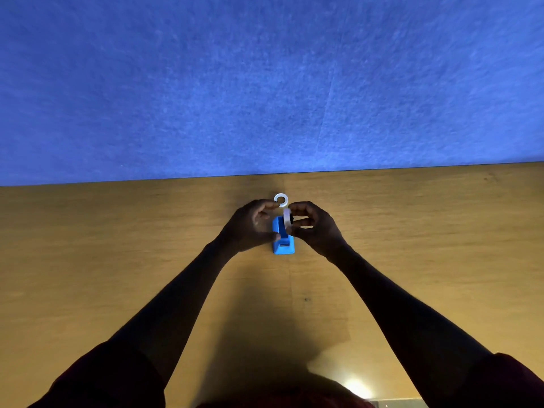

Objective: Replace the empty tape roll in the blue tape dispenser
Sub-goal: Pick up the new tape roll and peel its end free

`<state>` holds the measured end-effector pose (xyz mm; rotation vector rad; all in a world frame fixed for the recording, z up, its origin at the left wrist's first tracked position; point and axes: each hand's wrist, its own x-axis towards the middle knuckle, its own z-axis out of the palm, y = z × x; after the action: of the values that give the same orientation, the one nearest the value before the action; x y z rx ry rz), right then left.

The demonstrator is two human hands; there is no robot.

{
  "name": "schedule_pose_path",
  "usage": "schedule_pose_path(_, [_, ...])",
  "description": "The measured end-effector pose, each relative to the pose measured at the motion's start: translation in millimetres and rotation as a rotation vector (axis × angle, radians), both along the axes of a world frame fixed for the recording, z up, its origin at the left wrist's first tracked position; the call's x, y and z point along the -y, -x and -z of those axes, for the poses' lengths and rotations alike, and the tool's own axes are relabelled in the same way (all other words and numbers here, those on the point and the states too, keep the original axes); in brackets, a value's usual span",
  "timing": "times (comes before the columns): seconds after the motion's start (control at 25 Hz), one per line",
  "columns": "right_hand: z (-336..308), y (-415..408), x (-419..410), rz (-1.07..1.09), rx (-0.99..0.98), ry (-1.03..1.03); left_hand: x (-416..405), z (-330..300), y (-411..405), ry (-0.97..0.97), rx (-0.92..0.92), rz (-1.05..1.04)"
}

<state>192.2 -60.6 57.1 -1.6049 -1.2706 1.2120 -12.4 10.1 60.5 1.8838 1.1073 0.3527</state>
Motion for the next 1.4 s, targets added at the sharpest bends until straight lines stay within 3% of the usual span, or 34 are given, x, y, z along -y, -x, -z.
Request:
schedule_pose_path(0.2, [3.6,3.6,0.2,0.017,0.015,0.012,10.2,-2.6,-13.1,-0.292,-0.088,0.061])
schedule_pose_path(0.68, [21.6,-0.3,-4.3,0.024,0.020,0.041,6.0,4.8,-24.3,-0.426,-0.168,0.058])
schedule_pose_path(0.8, [32.2,-5.4,-4.0,0.014,0.090,0.123,1.1,10.5,-27.0,-0.429,-0.210,0.055])
schedule_pose_path(1.0, [50.5,-7.1,2.6,-0.097,0.386,0.230,-3.6,20.0,-30.9,-0.430,-0.287,0.066])
schedule_pose_path(1.4, [52.0,-5.8,1.6,-0.195,0.540,0.232,-10.7,38.6,-32.2,-0.289,-0.275,0.048])
